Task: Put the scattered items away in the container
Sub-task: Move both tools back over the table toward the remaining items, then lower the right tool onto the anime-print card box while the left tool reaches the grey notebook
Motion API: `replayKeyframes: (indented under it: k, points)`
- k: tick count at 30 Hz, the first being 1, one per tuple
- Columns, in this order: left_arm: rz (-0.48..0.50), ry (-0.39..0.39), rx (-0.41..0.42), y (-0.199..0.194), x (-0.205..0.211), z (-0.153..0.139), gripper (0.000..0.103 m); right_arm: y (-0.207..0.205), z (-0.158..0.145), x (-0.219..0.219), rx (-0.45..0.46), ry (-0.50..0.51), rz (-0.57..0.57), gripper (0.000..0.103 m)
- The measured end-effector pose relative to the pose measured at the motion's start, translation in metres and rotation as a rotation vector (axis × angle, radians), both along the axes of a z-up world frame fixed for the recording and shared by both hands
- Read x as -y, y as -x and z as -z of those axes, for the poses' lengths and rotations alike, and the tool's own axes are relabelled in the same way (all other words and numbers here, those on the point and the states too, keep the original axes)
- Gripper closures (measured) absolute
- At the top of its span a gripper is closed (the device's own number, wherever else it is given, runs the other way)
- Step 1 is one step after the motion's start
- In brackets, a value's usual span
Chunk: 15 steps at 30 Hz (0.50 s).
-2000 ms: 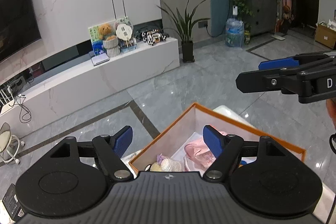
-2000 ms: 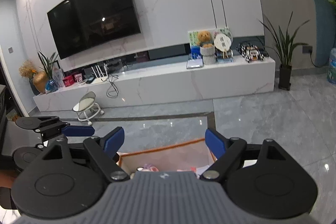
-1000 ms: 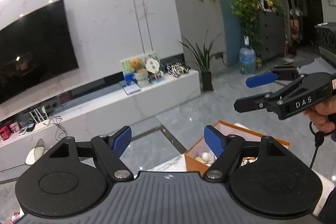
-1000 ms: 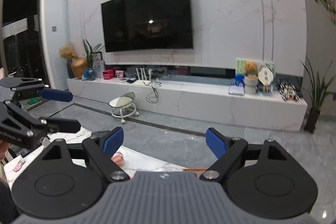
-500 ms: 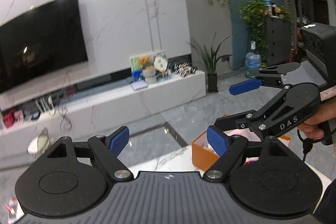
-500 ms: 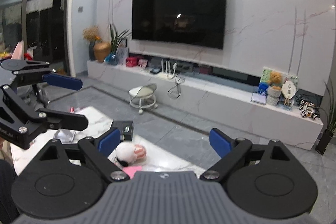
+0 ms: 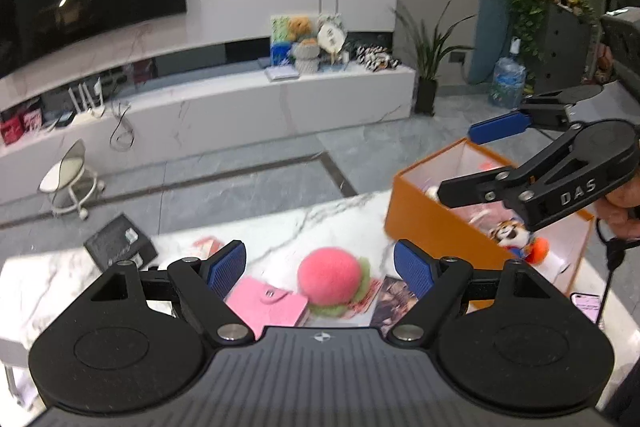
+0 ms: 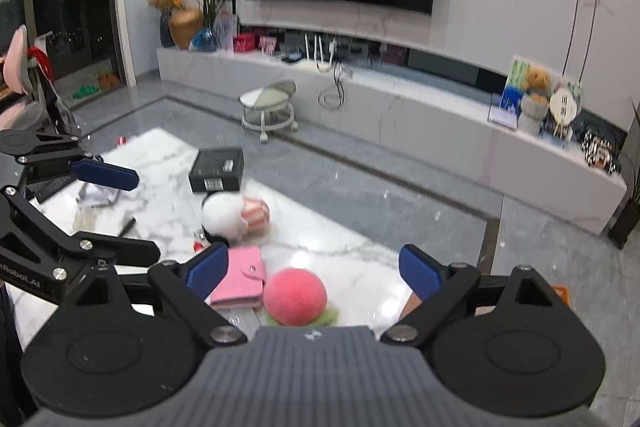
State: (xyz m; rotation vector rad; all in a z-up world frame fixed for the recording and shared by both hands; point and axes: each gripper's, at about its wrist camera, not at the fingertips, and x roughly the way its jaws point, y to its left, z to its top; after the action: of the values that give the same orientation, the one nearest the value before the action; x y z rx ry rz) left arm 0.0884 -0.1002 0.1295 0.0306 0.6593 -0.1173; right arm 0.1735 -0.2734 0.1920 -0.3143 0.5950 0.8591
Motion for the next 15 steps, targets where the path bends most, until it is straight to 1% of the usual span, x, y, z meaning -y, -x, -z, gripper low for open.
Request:
replayKeyframes:
  k: [5, 9, 12, 15]
  points:
    - [-0.016, 0.017, -0.045, -0.003, -0.014, 0.022, 0.007, -0.007, 0.019, -0.008, -0.031, 0.029, 0.001, 0.010]
    - [0.015, 0.050, -0.070, -0.004, -0.019, 0.041, 0.007, -0.014, 0.040, -0.018, -0.054, 0.072, -0.005, 0.010]
    - [0.050, 0.068, -0.103, -0.007, -0.018, 0.061, 0.007, -0.016, 0.058, -0.025, -0.077, 0.109, -0.010, 0.010]
    - [0.055, 0.086, -0.148, -0.009, -0.018, 0.084, 0.007, -0.020, 0.077, -0.032, -0.103, 0.141, -0.017, 0.010]
